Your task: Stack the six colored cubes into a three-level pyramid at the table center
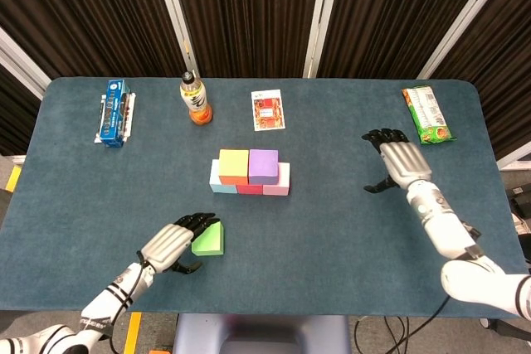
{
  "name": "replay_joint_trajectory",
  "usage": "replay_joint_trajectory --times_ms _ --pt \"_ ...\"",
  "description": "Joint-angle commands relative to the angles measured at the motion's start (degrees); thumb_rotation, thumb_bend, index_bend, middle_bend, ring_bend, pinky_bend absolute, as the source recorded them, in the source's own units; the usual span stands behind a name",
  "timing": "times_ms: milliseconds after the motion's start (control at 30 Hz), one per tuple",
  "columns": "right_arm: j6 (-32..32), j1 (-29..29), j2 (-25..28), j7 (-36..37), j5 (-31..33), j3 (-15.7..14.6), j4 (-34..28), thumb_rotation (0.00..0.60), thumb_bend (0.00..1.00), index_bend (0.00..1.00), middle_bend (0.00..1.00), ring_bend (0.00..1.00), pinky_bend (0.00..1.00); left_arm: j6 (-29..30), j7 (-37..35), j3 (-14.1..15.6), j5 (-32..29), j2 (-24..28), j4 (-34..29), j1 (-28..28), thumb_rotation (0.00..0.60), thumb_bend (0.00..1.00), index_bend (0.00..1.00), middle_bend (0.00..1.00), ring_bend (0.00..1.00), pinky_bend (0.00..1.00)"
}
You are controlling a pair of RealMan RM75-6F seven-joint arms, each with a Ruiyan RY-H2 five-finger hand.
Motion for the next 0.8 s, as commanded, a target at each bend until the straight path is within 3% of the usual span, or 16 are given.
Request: replay_joint_trajectory --times_ms 33,267,467,600,700,800 --pt "0.1 -1.6 1.0 2.0 -2.2 -0.4 0.0 0.6 0.07 0.25 0.19 0.0 0.0 -0.2 2.1 -0.5 -1.8 -1.4 0.6 -0.7 0.6 0.34 0.01 0.0 0.0 0.13" --pt "-1.2 -4.6 0.9 7.6 -7.0 -0.9 2.9 0.6 0.07 0.25 0.19 0.0 0.0 1.4 8.1 -0.9 -6.1 -5.0 2.7 -1.3 0.6 0.35 0.03 0.01 0.01 0.13" --pt "-2.3 -5.5 0.1 9.9 -8.7 -0.8 4.9 0.6 0.07 0.25 0.19 0.0 0.0 3.9 10.5 -1.2 -6.6 -8.7 6.1 -1.5 0.6 0.34 0.14 0.12 0.12 0.19" --pt "-2.1 -6.5 0.4 11.4 -9.7 -0.5 5.3 0.6 0.07 0.25 0.19 0.0 0.0 7.9 9.1 -1.5 -4.1 -11.5 9.0 -0.5 0.6 0.34 0.32 0.36 0.37 0.41" --pt "-1.3 -7.7 1.1 12.9 -10.7 -0.3 5.2 0.6 0.07 0.25 0.19 0.0 0.0 9.0 7.0 -1.5 -2.4 -11.3 9.0 0.0 0.6 0.34 0.38 0.42 0.42 0.5" --pt "-0.6 -9.0 2.1 14.7 -12.0 -0.3 5.1 0.6 0.07 0.25 0.19 0.0 0.0 10.3 4.9 -1.9 -0.4 -9.3 7.3 0.3 0.6 0.34 0.4 0.43 0.44 0.53"
